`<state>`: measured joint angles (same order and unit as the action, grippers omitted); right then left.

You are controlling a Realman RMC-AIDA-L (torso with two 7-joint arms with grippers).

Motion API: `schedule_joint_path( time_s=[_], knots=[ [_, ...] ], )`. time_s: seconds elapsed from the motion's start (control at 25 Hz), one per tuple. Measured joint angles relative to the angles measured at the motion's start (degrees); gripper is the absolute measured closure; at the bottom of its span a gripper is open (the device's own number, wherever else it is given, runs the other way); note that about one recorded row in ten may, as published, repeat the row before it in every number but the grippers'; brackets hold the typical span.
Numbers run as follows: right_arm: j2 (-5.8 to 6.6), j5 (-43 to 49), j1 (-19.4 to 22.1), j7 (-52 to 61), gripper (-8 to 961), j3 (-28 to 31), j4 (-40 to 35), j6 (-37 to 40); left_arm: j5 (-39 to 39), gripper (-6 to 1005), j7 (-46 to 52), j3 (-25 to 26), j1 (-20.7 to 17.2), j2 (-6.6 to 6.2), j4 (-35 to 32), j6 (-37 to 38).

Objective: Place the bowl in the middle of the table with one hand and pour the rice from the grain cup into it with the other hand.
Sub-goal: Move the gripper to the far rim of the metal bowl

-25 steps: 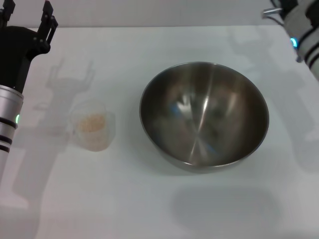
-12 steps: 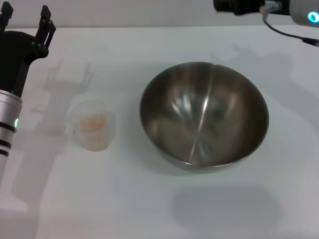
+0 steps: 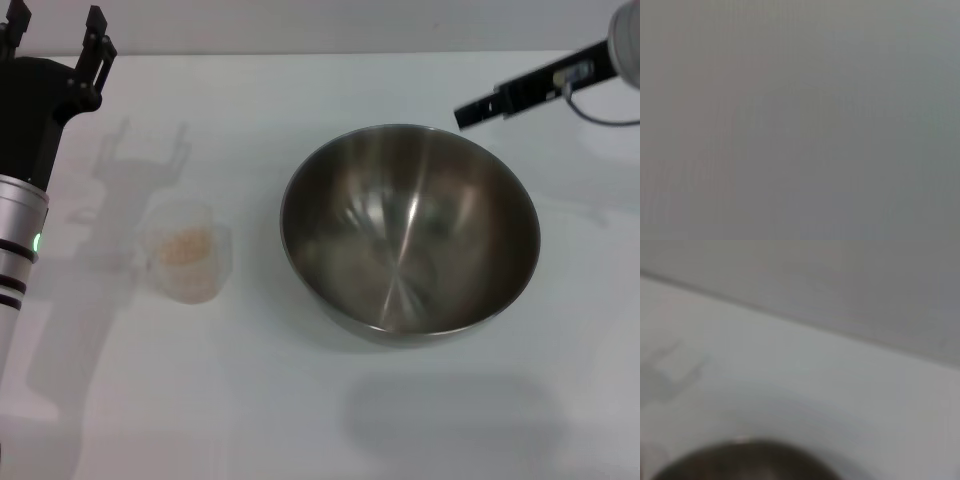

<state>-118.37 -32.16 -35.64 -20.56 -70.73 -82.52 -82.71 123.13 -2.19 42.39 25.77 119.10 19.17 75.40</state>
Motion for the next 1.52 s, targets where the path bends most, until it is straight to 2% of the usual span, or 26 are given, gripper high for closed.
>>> schedule_joint_path(
  time_s=[0.36, 0.64, 0.96, 1.16, 1.52],
  knots=[
    [0.71, 1.43, -3.32, -2.91, 333, 0.17, 9.6, -0.01, 0.0, 233, 0.01, 0.17, 0.14, 0.0, -0.01, 0.0],
    [0.38, 2.49, -5.35, -4.93, 349, 0.05, 16.47, 2.09, -0.01, 233, 0.65, 0.3, -0.01, 0.0, -0.19, 0.01],
    [-0.44, 2.49, -5.42, -5.83, 367, -0.67, 18.53, 4.01, 0.0, 233, 0.68, 0.2, -0.11, 0.0, -0.29, -0.03],
    [-0.48, 2.49, -5.37, -6.22, 379, -0.71, 18.68, 4.15, -0.01, 233, 0.7, 0.28, -0.02, 0.0, -0.37, -0.13],
    [-0.46, 2.49, -5.33, -7.33, 697, -0.71, 19.46, 4.28, 0.0, 234, 0.71, 0.32, 0.13, 0.0, -0.15, -0.76]
  ],
)
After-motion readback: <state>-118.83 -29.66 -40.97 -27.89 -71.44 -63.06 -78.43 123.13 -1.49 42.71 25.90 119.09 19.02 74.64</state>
